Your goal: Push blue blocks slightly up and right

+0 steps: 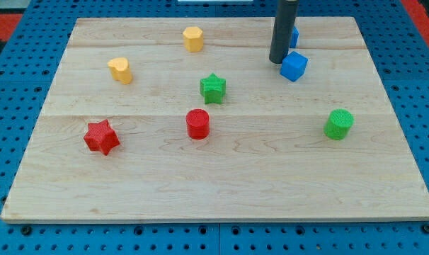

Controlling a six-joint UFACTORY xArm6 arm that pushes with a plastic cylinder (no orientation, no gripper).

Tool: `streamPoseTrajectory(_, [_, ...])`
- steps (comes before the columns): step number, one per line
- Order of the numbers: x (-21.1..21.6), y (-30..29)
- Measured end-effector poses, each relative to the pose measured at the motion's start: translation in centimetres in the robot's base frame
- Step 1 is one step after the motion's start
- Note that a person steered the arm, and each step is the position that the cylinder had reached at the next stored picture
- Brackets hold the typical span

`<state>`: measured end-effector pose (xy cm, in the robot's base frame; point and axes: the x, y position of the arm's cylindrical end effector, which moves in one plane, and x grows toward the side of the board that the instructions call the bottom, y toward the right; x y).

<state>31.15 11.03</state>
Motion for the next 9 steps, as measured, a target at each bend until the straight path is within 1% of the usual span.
streamPoseTrajectory(1, [-1.1, -1.7])
streamPoseTrajectory(2, [-3.9, -1.9])
streamPoseTrajectory(3, [-5.7, -1.0])
streamPoseTrajectory(4, [-6.4, 0.1])
streamPoseTrajectory(5, [-6.3, 3.0])
streamPoseTrajectory(6, [-2.9, 0.1])
streamPoseTrajectory(7, [3.1, -2.5])
streamPoseTrajectory(8, [6.0, -0.6])
streamPoseTrajectory(9, [4.1, 2.5])
